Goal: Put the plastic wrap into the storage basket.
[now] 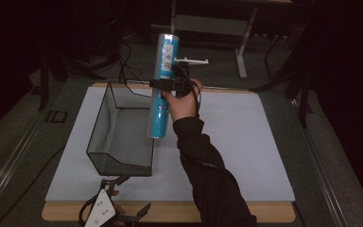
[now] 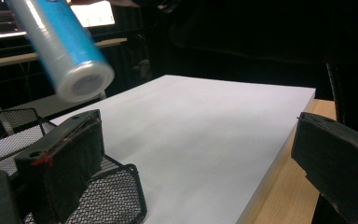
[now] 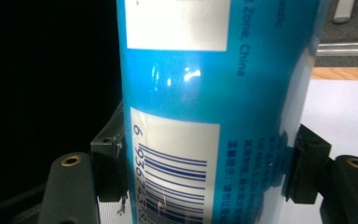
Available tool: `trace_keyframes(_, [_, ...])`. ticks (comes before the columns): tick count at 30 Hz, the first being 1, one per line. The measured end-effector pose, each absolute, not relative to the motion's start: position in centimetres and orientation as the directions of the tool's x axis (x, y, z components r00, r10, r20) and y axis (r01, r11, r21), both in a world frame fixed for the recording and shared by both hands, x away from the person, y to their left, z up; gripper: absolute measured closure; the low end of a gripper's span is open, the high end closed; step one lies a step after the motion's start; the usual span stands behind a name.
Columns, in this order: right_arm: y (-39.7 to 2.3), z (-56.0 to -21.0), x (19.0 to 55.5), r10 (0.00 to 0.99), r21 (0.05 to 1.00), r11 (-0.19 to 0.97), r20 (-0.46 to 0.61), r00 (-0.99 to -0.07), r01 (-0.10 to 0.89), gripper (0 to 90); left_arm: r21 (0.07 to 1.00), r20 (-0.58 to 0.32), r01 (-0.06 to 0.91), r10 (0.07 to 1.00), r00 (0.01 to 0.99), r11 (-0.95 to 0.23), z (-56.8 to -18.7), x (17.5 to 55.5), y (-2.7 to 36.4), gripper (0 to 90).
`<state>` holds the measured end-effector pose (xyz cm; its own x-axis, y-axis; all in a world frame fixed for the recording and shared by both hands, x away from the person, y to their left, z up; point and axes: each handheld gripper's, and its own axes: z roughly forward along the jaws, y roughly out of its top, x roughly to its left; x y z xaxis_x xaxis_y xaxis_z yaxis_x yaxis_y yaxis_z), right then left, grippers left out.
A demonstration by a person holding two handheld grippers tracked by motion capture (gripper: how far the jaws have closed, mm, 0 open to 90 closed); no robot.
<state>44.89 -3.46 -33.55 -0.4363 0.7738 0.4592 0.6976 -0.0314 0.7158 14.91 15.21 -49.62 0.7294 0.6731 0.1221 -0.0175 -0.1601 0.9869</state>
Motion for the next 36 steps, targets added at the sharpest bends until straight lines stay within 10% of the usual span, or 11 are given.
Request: trace_keyframes(36, [3.3,-45.7,44.0,0.771,0.512,0.08,0.513,-0.378,0.856,31.7,0.987,0.117,-0.008,0.683,0.721,-0.16,-49.6,15.0,15.4,2.9])
